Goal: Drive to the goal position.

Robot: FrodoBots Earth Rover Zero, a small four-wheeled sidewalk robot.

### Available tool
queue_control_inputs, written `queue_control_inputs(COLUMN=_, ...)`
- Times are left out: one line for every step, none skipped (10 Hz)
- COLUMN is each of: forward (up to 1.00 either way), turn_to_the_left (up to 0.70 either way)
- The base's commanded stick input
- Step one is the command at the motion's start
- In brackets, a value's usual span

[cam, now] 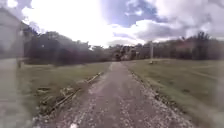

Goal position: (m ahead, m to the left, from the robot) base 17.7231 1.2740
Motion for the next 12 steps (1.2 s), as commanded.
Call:
queue_control_inputs(forward=0.70, turn_to_the_left=0.01)
queue_control_inputs(forward=0.70, turn_to_the_left=0.01)
queue_control_inputs(forward=0.70, turn_to_the_left=0.01)
queue_control_inputs(forward=0.70, turn_to_the_left=0.01)
queue_control_inputs(forward=0.70, turn_to_the_left=0.01)
queue_control_inputs(forward=0.70, turn_to_the_left=0.01)
queue_control_inputs(forward=0.70, turn_to_the_left=0.01)
queue_control_inputs(forward=0.70, turn_to_the_left=0.01)
queue_control_inputs(forward=0.70, turn_to_the_left=0.01)
queue_control_inputs(forward=0.70, turn_to_the_left=-0.12)
queue_control_inputs(forward=0.70, turn_to_the_left=-0.18)
queue_control_inputs(forward=0.70, turn_to_the_left=-0.24)
